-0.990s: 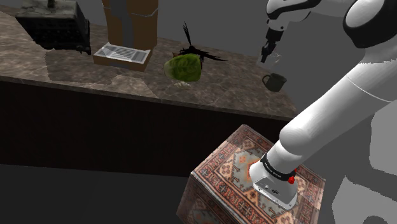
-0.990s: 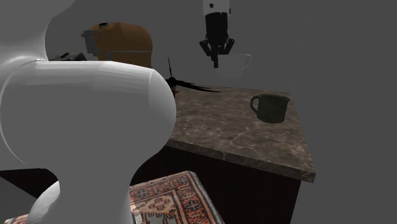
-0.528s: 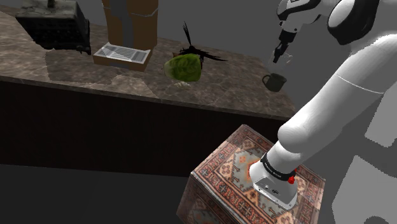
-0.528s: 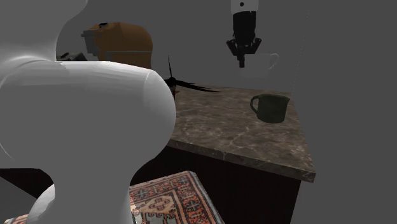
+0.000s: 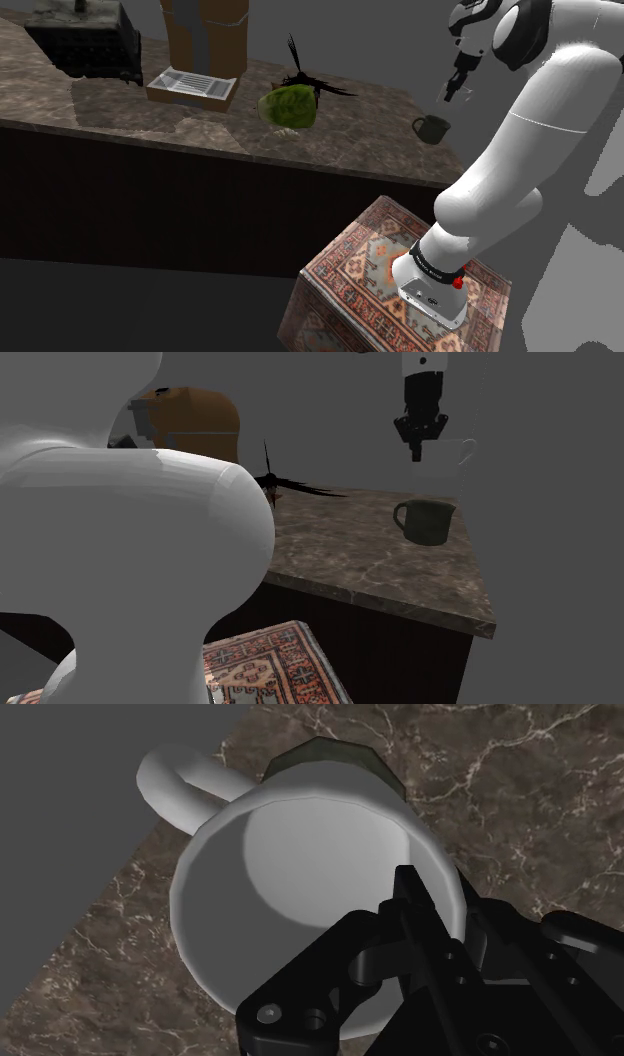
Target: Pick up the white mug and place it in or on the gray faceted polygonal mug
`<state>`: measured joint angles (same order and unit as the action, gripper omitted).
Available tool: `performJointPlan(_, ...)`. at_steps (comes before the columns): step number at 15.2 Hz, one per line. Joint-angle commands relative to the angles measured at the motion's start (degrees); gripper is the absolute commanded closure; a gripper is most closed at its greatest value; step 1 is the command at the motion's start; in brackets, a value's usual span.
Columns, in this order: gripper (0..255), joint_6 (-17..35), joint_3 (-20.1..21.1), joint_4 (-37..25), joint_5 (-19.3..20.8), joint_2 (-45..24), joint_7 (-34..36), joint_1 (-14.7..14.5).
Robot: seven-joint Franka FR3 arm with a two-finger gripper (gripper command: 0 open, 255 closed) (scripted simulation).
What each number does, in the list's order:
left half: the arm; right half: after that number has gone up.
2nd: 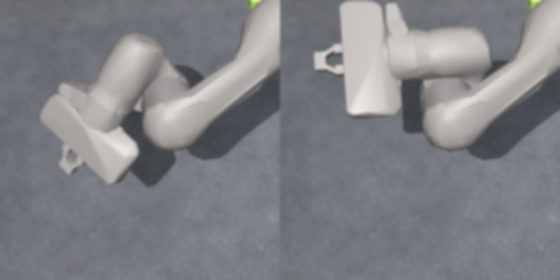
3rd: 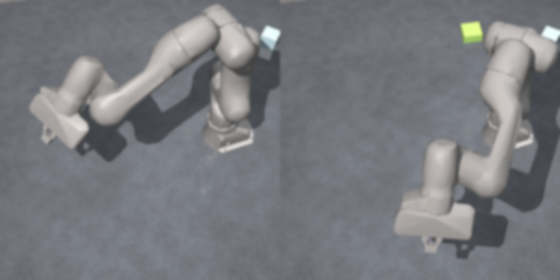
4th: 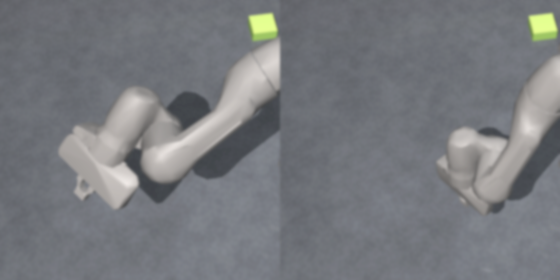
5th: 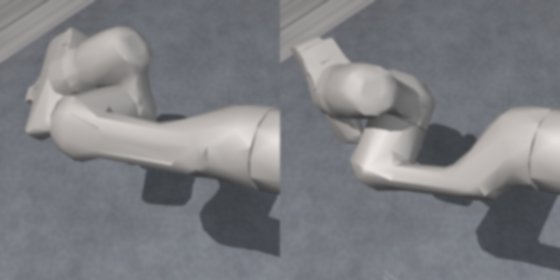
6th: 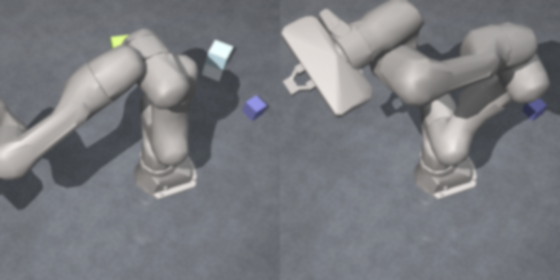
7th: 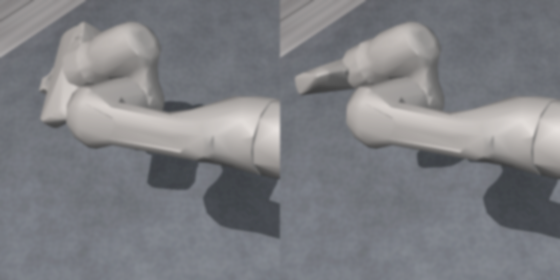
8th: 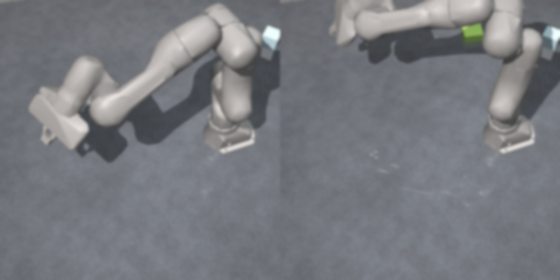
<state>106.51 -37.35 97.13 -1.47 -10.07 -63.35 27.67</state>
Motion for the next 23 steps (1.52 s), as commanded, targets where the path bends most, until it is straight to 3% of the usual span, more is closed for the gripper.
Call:
performJointPlan(1,255,1.27,-0.02,0.82,-0.36,-0.5,-0.4,0.23)
performJointPlan(12,255,9.25,0.37,7.3,-1.62,-2.37,-0.81,0.45)
performJointPlan(21,255,9.59,0.39,7.54,-1.7,-2.49,-0.84,0.47)
performJointPlan(22,0,9.6,0.4,7.53,-1.71,-2.52,-0.84,0.46)
performJointPlan(23,0,9.61,0.4,7.6,-1.67,-2.45,-0.81,0.44)
